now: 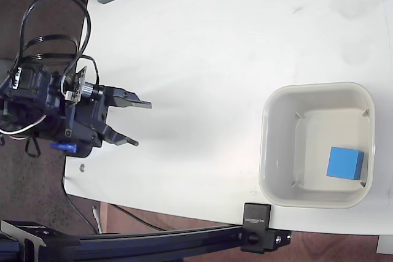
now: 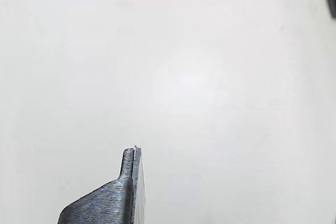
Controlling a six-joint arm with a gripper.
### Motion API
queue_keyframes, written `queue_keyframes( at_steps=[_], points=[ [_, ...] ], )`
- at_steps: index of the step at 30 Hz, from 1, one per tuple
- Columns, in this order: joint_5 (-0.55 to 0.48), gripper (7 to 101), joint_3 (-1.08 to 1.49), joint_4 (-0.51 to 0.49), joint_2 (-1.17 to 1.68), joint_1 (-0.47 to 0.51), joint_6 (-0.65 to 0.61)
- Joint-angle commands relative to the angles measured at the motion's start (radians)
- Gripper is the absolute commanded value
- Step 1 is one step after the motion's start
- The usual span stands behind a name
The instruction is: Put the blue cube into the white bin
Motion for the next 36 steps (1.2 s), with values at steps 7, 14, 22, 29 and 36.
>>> queue_keyframes(
  at_steps=[7,14,22,29,36],
  points=[
    [0.011,100.3,0.187,0.031,0.319,-0.055,0.041],
    [-0.146,100.3,0.186,0.037,0.319,0.072,0.005],
    [-0.058,100.3,0.186,0.034,0.319,0.006,0.021],
    [0.017,100.3,0.187,0.035,0.319,-0.057,0.044],
    [0.017,100.3,0.187,0.035,0.319,-0.055,0.046]
  ],
)
